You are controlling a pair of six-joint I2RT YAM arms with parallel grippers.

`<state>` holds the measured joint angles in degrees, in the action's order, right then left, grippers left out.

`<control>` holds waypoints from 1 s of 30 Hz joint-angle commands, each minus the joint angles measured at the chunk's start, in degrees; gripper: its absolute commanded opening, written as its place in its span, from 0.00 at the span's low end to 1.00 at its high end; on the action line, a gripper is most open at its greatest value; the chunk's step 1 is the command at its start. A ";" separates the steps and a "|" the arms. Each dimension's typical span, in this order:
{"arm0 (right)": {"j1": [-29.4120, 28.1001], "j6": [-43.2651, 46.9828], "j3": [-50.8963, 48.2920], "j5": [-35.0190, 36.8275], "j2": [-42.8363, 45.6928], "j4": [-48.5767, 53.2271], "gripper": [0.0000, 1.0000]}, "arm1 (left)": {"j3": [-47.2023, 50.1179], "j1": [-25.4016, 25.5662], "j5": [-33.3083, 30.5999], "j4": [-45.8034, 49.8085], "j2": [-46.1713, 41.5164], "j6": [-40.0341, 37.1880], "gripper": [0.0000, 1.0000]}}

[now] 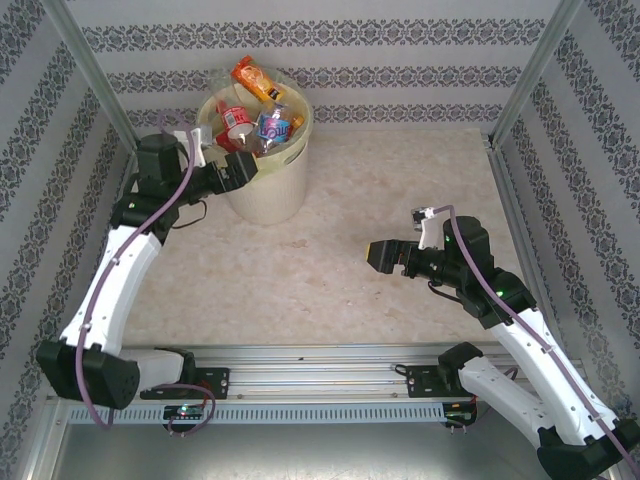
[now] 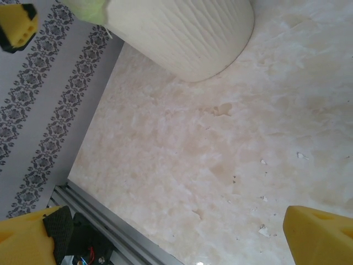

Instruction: Put the plastic bottles in the bin

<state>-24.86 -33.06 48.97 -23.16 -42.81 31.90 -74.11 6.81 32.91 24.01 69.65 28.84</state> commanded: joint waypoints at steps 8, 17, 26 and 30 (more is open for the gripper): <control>0.43 -0.65 -0.39 2.84 0.43 -1.10 0.98 | 5.06 0.75 5.87 8.41 -9.04 -5.15 1.00; 1.34 1.73 0.12 14.70 2.72 1.82 0.98 | 13.15 0.84 -2.25 10.29 -17.86 -6.05 1.00; 2.88 3.76 -4.14 19.13 8.71 -1.05 0.98 | 28.28 0.79 -18.13 4.48 -26.67 -2.46 1.00; 2.95 5.61 -3.89 19.14 8.23 -0.42 0.98 | 34.25 0.82 -23.86 1.10 -29.00 -3.36 1.00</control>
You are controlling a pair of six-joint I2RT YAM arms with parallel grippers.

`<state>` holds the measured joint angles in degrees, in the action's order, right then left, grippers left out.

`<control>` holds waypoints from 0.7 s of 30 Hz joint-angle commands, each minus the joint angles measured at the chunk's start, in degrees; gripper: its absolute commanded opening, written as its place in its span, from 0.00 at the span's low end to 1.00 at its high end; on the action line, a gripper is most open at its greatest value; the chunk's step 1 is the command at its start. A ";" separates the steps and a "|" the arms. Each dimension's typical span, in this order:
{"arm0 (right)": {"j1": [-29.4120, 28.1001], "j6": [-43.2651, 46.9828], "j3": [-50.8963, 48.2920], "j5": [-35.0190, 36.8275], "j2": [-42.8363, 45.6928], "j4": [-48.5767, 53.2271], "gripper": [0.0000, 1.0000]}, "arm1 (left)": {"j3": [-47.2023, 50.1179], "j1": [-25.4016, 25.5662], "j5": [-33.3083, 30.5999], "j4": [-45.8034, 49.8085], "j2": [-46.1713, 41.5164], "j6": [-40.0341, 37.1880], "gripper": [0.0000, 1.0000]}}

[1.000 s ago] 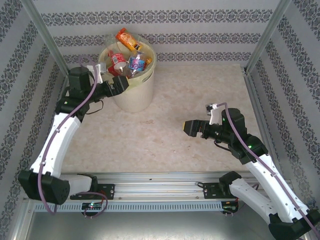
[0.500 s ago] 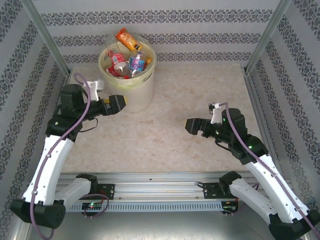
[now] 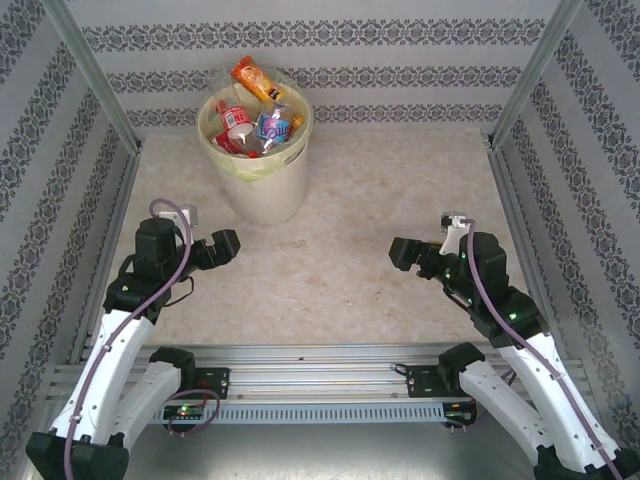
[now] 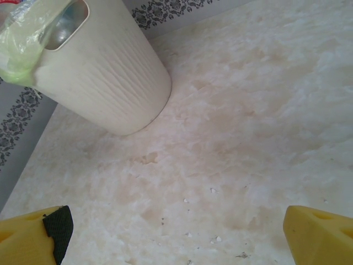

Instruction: Put the plastic bottles in the bin

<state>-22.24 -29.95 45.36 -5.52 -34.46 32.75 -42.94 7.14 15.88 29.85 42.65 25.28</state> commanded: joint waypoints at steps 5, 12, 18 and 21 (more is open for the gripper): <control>0.35 4.20 -1.10 1.12 0.78 -1.66 0.98 | 9.30 0.50 -16.98 -10.20 -5.39 -4.85 1.00; 0.40 6.56 -2.21 2.02 0.33 -0.79 0.98 | 14.33 0.11 -25.88 -20.37 -0.77 -14.34 1.00; 0.44 7.67 -5.18 6.68 0.61 -2.32 0.98 | 23.23 -0.34 -26.66 -48.00 11.18 -21.14 1.00; 0.59 8.86 -6.20 10.03 -0.27 -3.27 0.98 | 23.78 -1.75 -25.89 -58.01 18.94 -22.06 1.00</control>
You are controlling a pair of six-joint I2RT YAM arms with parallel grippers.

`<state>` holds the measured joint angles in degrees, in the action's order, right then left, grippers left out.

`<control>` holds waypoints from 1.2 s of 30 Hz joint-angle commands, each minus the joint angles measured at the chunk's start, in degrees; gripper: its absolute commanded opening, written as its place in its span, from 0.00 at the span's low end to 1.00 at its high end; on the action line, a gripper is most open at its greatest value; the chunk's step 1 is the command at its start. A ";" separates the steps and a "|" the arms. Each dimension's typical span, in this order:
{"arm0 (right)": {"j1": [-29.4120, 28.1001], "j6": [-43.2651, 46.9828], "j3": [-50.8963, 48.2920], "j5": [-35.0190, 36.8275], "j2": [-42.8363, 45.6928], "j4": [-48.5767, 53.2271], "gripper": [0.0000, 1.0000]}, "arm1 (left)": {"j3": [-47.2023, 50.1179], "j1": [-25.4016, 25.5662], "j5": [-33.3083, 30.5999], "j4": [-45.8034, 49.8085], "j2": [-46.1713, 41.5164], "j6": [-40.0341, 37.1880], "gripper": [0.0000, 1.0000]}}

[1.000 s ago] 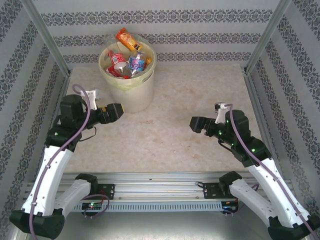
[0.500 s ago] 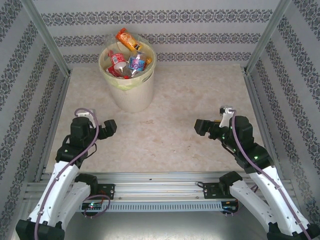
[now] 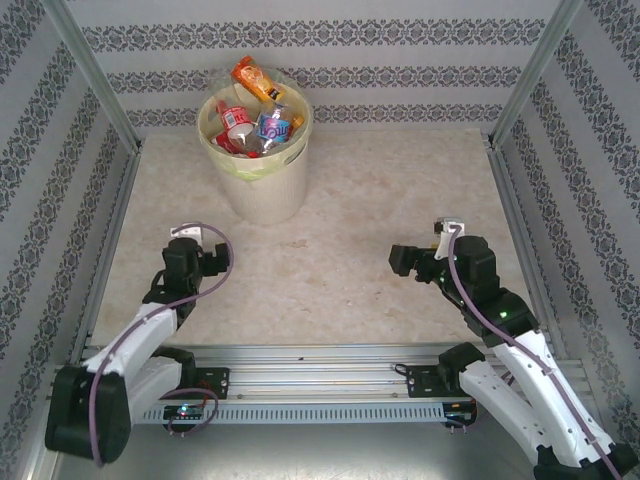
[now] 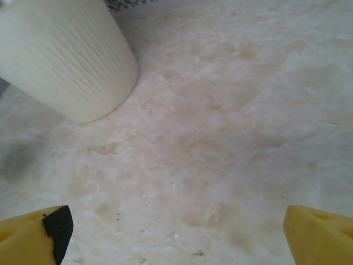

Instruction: Put the plastic bottles in the bin

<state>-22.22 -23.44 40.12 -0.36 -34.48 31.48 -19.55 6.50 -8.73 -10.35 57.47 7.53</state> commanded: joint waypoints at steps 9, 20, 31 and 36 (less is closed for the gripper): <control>3.04 7.01 -7.91 17.12 -6.24 -14.75 0.98 | 0.34 -2.49 0.98 -40.30 22.99 -9.56 1.00; 14.77 14.50 -17.76 19.53 -18.32 -39.77 0.98 | -1.63 -4.01 1.91 -46.32 33.83 -8.26 1.00; 20.01 17.96 -26.90 16.60 -32.38 -73.90 0.98 | -2.00 -5.19 2.49 -44.59 33.40 -7.01 1.00; 20.48 19.38 -26.54 13.12 -40.35 -85.21 0.98 | -1.98 -5.23 2.49 -44.65 33.45 -7.05 1.00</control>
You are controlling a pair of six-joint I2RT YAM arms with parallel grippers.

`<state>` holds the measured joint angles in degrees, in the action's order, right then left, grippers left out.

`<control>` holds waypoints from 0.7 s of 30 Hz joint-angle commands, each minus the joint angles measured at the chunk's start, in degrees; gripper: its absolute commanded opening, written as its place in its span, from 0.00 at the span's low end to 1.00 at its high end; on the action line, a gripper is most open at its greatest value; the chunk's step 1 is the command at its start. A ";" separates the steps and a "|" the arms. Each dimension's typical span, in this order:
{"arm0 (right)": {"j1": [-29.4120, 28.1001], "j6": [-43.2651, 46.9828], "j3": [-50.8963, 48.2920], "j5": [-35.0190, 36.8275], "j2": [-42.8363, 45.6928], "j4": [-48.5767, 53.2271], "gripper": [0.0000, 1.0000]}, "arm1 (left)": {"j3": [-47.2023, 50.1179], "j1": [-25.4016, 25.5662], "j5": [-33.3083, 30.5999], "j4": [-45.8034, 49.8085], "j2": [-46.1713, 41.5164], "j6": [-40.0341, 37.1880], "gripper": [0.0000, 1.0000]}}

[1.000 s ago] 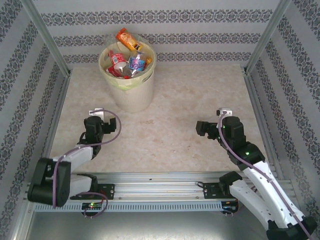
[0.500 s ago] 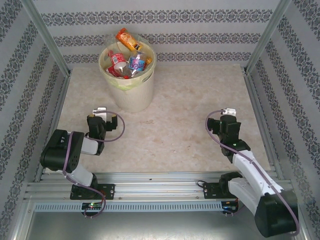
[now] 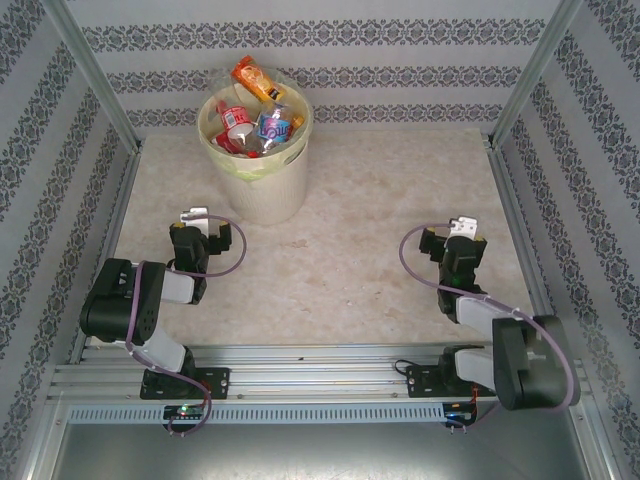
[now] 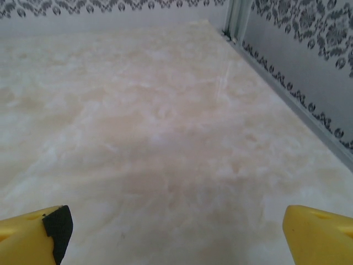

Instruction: Put the plastic bottles in the bin

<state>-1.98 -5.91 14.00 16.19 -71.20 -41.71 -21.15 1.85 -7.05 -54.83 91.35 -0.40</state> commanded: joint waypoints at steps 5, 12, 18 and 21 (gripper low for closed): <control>-0.66 2.93 0.97 -4.40 -12.93 -18.91 0.98 | -0.39 -0.58 0.90 -0.18 -0.49 0.80 1.00; 0.04 2.55 6.44 -5.59 -15.98 -13.50 0.98 | -0.37 -0.53 1.03 -0.15 -0.47 0.76 1.00; -0.39 3.49 7.13 -6.32 -15.32 -11.22 0.98 | -0.39 -0.53 1.02 -0.17 -0.49 0.76 1.00; 0.73 3.54 7.96 -10.96 -15.59 -10.01 0.98 | -0.39 -0.57 1.05 -0.13 -0.47 0.76 1.00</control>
<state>-1.93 -3.33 20.56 9.87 -87.15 -52.49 -21.15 1.85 -6.46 -54.83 91.35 -0.40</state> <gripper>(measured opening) 0.982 0.998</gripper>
